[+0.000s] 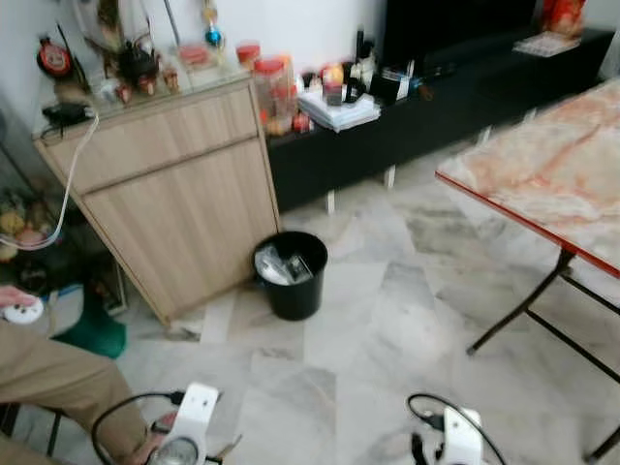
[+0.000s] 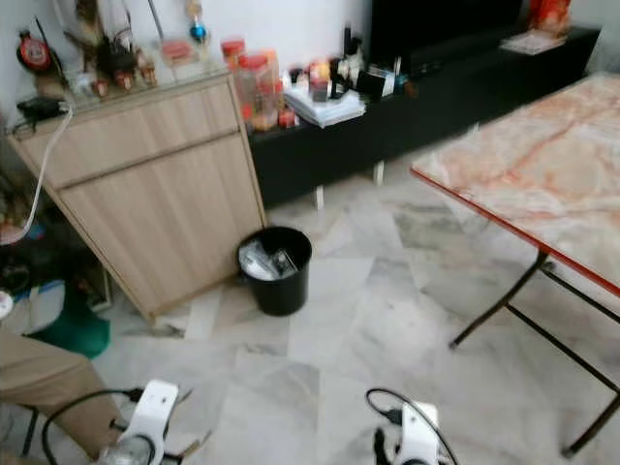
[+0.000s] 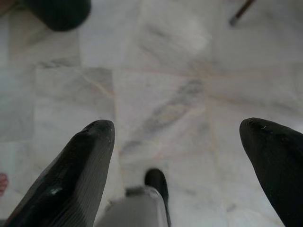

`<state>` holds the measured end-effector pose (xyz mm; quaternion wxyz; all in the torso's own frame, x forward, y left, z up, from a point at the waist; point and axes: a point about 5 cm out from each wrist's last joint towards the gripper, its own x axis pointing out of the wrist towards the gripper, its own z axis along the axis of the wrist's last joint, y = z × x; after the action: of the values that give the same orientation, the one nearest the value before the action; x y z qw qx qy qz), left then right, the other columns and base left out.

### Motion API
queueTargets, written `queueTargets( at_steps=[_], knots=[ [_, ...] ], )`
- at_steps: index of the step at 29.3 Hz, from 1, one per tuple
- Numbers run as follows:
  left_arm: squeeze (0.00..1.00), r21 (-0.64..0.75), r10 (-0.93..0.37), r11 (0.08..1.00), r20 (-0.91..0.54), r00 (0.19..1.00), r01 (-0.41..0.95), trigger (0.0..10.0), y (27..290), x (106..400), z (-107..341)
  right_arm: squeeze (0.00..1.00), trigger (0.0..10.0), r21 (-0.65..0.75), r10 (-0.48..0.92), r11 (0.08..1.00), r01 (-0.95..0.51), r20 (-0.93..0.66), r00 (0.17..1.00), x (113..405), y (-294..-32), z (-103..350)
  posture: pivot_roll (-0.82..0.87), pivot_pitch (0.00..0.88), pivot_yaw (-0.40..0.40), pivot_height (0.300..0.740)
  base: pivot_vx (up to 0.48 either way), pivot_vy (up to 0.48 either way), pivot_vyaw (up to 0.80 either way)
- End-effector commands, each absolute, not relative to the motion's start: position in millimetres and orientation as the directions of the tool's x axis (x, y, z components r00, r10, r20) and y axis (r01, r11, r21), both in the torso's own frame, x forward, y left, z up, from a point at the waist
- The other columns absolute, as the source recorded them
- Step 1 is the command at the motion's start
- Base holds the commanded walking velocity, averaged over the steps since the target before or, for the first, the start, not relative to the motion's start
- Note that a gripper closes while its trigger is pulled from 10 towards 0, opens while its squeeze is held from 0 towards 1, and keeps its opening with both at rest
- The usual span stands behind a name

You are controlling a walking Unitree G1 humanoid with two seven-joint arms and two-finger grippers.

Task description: Picking trash to rubbish bin

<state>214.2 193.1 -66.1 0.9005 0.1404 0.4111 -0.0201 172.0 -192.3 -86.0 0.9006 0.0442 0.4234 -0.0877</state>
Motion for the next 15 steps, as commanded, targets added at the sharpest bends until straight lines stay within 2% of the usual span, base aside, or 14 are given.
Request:
queueTargets(
  at_steps=[1, 11, 15],
  knots=[
    [0.00, 0.264, 0.118, 0.956, -0.750, 0.650, 0.131, 10.0, 208.1, 211.2, -65.5, 0.00, 10.0, 0.037, -0.083, 0.984, 0.174, -0.768, 0.635, 176.6, -176.8, -85.8, -0.10, 0.000, 0.061, 0.740, 0.431, 0.000, 0.00],
    [0.00, 0.266, 0.117, 0.954, -0.752, 0.649, 0.136, 10.0, 209.0, 211.1, -65.5, 0.00, 10.0, 0.044, -0.095, 0.979, 0.199, -0.765, 0.637, 177.4, -178.0, -85.3, -0.11, 0.000, 0.069, 0.740, 0.355, 0.000, 0.00],
    [0.00, 0.264, 0.117, 0.955, -0.750, 0.651, 0.133, 10.0, 207.8, 212.7, -64.8, 0.00, 10.0, 0.037, -0.095, 0.981, 0.191, -0.767, 0.635, 177.9, -178.1, -85.2, -0.10, 0.000, 0.054, 0.740, 0.336, 0.000, -0.64]
  ],
)
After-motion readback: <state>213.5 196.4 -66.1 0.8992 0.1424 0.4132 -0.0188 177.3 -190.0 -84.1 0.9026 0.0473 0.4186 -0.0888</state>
